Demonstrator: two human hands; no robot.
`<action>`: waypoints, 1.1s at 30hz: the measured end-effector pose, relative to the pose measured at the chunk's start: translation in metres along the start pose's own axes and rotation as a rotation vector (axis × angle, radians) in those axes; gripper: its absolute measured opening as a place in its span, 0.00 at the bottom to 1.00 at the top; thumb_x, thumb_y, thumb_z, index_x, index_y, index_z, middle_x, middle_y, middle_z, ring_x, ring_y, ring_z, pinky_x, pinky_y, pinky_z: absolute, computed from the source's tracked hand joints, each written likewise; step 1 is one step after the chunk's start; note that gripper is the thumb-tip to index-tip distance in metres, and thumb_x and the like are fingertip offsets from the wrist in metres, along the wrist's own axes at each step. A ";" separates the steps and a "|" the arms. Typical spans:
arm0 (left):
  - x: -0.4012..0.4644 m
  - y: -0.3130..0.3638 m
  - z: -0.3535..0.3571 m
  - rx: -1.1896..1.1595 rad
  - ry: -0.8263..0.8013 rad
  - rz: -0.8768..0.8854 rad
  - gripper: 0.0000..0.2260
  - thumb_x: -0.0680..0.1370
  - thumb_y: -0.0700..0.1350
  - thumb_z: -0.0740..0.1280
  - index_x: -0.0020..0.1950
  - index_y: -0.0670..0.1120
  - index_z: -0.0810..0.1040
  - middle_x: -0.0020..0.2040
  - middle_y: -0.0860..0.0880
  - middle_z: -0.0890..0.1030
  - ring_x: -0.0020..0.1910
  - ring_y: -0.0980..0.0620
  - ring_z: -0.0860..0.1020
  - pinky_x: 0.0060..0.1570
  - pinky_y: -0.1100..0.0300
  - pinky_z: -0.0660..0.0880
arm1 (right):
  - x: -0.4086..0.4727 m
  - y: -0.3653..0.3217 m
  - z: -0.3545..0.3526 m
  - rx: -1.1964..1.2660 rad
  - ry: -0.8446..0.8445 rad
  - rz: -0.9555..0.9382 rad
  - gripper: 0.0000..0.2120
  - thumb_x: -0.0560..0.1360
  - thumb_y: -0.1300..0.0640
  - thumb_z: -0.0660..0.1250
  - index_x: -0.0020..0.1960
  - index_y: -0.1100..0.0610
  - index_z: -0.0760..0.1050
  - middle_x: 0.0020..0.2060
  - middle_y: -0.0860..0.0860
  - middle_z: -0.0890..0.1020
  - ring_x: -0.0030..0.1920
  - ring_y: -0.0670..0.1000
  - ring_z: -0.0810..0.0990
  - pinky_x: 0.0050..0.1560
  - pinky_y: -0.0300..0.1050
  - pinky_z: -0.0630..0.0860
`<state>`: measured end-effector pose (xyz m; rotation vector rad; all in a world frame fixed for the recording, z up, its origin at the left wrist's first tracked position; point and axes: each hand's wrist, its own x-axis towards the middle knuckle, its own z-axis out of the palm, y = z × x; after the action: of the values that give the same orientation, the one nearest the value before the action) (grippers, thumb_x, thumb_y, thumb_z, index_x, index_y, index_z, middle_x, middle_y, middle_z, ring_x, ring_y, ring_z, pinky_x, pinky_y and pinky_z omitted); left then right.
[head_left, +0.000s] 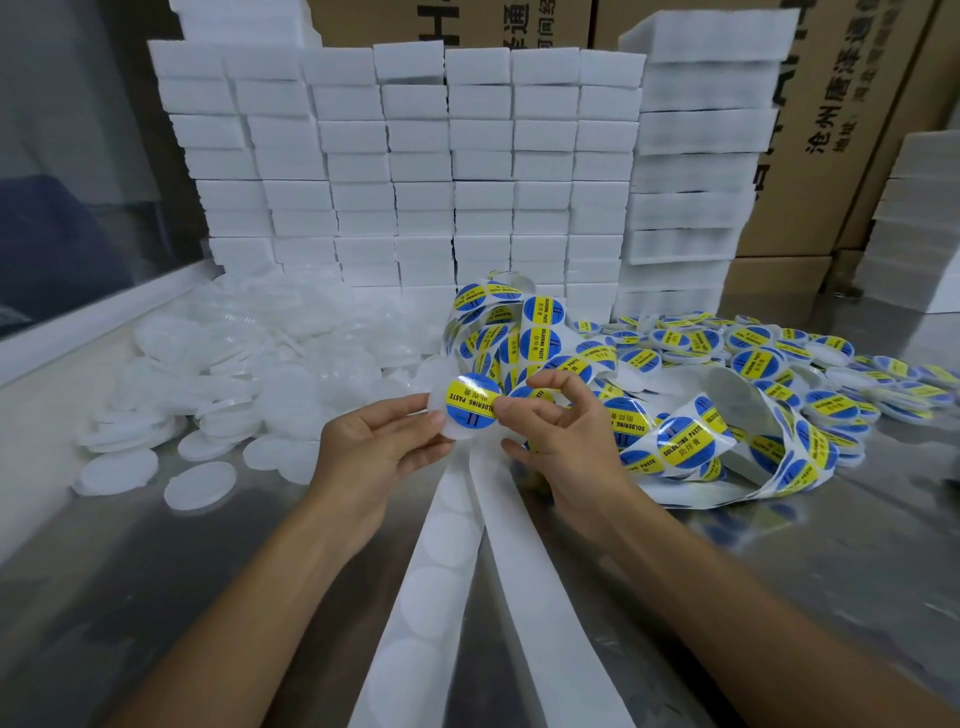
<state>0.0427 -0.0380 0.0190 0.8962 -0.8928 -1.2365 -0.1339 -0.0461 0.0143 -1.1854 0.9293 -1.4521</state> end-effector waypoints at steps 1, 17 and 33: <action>0.000 0.000 0.000 0.007 -0.006 0.003 0.12 0.67 0.34 0.74 0.50 0.38 0.81 0.42 0.40 0.86 0.40 0.46 0.85 0.38 0.60 0.81 | 0.000 0.000 0.000 -0.003 0.001 -0.008 0.15 0.70 0.59 0.76 0.50 0.51 0.73 0.41 0.54 0.87 0.46 0.54 0.84 0.54 0.57 0.80; -0.003 0.002 0.002 0.084 -0.033 0.022 0.17 0.66 0.36 0.75 0.54 0.36 0.81 0.45 0.39 0.85 0.41 0.44 0.85 0.39 0.60 0.81 | 0.000 0.004 0.001 -0.009 0.004 -0.018 0.14 0.71 0.60 0.76 0.49 0.54 0.73 0.40 0.57 0.86 0.53 0.69 0.79 0.48 0.55 0.78; -0.008 0.003 0.007 0.301 -0.059 0.303 0.11 0.70 0.32 0.74 0.42 0.48 0.84 0.39 0.48 0.86 0.39 0.50 0.85 0.38 0.64 0.80 | 0.003 0.009 -0.001 -0.129 0.047 -0.017 0.13 0.68 0.55 0.79 0.45 0.56 0.76 0.31 0.55 0.82 0.35 0.55 0.77 0.43 0.52 0.78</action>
<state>0.0369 -0.0302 0.0234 0.9230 -1.2351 -0.8843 -0.1331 -0.0513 0.0064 -1.2596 1.0607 -1.4565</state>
